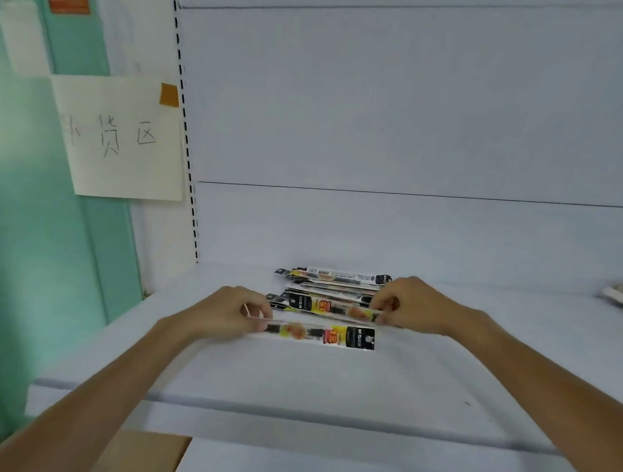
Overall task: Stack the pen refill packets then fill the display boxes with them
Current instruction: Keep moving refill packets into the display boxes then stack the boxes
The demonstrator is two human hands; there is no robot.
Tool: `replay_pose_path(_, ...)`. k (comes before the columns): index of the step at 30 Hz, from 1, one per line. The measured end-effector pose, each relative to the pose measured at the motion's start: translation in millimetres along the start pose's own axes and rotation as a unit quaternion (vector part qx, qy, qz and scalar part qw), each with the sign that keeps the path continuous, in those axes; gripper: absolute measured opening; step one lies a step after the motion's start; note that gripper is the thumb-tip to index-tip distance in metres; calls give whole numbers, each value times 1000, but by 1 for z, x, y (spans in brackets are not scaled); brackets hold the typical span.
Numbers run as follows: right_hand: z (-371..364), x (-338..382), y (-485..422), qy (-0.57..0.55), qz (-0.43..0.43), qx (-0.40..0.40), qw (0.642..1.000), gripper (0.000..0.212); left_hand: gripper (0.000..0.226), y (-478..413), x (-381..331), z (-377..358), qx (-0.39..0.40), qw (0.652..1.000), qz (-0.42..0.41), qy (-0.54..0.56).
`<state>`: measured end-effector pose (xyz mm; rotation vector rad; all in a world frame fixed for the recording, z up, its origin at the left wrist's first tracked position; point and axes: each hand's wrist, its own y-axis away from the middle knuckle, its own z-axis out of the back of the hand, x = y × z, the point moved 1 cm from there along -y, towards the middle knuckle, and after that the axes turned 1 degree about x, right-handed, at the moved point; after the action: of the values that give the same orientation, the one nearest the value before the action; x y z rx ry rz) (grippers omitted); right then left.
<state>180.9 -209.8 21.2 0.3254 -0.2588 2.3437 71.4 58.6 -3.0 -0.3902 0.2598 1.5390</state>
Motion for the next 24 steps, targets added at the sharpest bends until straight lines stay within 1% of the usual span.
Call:
replay_pose_path(2,1,3,-3,-59,-18,-73,995,11,14,1,6,8,-36,997,8,68)
replay_pose_path(4,-1,9,-9,-122,-57,-131,982,7,10,1,7,9,-81,981,39,170)
replay_pose_path(5,-5,14,-14,-146,-83,-134,977,7,13,1,4,7,-93,972,56,209)
replay_pose_path(7,-14,31,-25,-202,-121,-102,967,14,20,1,-11,-2,-80,956,81,271)
replay_pose_path(8,-20,40,-30,-251,-129,-84,956,14,21,0,-21,-8,-62,949,81,299)
replay_pose_path(9,-25,51,-35,-318,-131,-68,937,12,20,-2,-31,-15,-45,946,75,312)
replay_pose_path(11,-33,71,-41,-440,-125,-44,888,5,17,-4,-50,-25,-28,953,47,298)
replay_pose_path(12,-37,78,-44,-463,-121,-45,877,6,15,-3,-58,-29,-29,957,29,287)
replay_pose_path(13,-39,81,-46,-455,-117,-50,881,7,18,-1,-64,-32,-28,961,11,277)
replay_pose_path(14,-40,82,-47,-415,-108,-61,901,9,25,1,-68,-34,-27,965,-3,259)
replay_pose_path(15,-40,81,-46,-350,-95,-72,929,9,31,4,-69,-34,-36,975,-8,218)
replay_pose_path(16,-38,79,-45,-282,-79,-76,953,10,33,7,-66,-30,-72,987,-4,147)
replay_pose_path(17,-36,76,-42,-227,-67,-68,969,11,32,8,-60,-25,-140,989,-8,46)
replay_pose_path(18,-35,75,-39,-191,-59,-46,979,14,28,9,-54,-18,-220,973,-32,-60)
replay_pose_path(19,-35,74,-36,-159,-51,-18,986,14,30,9,-44,-12,-280,945,-81,-147)
replay_pose_path(20,-35,73,-35,-132,-38,3,990,13,41,6,-31,-10,-299,920,-115,-225)
replay_pose_path(21,-36,73,-33,-121,-23,18,992,11,52,3,-22,-9,-298,904,-141,-271)
replay_pose_path(22,-36,74,-31,-137,-10,31,990,6,54,0,-14,-10,-282,896,-156,-304)
replay_pose_path(23,-37,75,-30,-168,0,43,985,8,46,0,-10,-14,-235,908,-160,-308)
replay_pose_path(24,-36,75,-28,-199,2,40,979,15,36,3,-9,-17,-186,926,-152,-292)
